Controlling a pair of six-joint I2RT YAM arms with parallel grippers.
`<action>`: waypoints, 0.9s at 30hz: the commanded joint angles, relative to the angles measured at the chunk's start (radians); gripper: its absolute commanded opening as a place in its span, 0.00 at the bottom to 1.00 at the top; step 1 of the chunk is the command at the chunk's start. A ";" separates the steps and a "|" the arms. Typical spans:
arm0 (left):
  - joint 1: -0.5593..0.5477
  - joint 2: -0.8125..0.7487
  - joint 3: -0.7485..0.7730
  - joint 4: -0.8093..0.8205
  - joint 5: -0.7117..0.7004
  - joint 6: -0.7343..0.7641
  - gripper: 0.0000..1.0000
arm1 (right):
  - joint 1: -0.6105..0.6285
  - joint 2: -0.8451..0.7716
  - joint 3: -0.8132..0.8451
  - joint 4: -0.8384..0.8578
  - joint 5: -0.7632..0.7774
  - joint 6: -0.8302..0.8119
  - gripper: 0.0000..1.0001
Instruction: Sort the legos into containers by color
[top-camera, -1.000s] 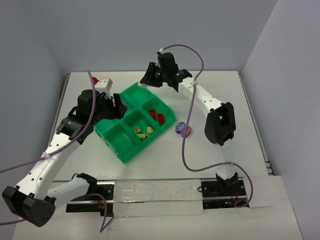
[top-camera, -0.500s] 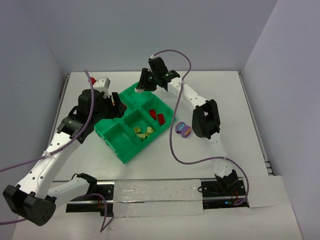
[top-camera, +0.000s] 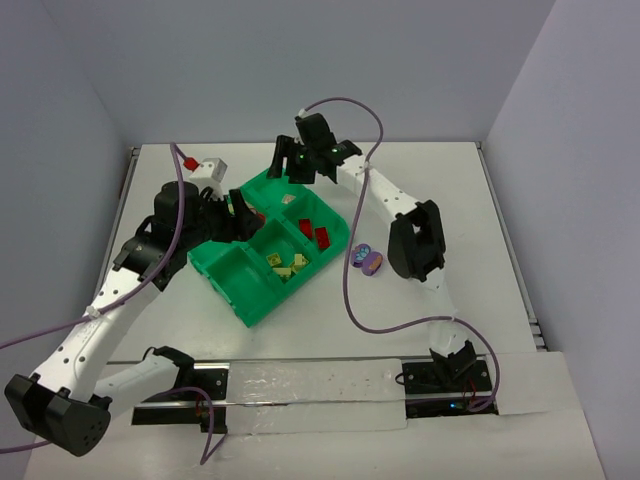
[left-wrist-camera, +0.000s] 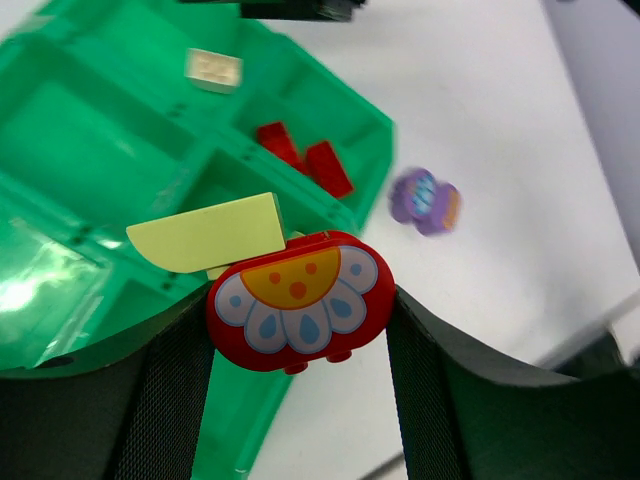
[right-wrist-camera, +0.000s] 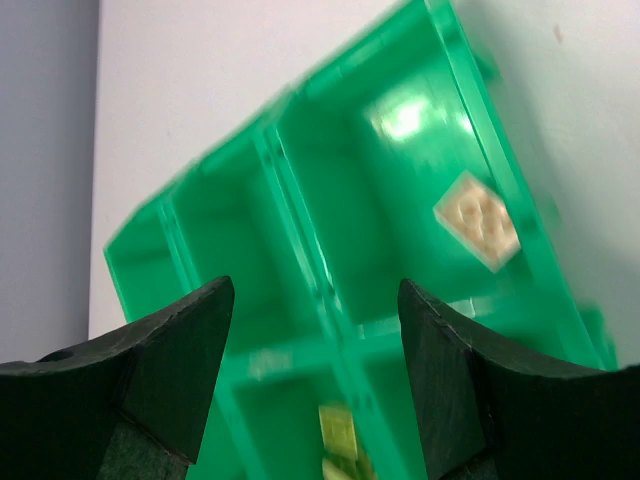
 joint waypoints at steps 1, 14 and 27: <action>0.000 -0.059 -0.027 0.133 0.362 0.130 0.00 | -0.037 -0.302 -0.230 0.055 -0.026 -0.019 0.75; -0.012 0.154 -0.069 0.302 0.709 0.326 0.00 | -0.148 -0.888 -0.824 0.188 -0.188 -0.025 0.76; -0.161 0.310 0.019 0.201 0.559 0.515 0.01 | -0.154 -0.994 -1.017 0.295 -0.361 0.104 0.79</action>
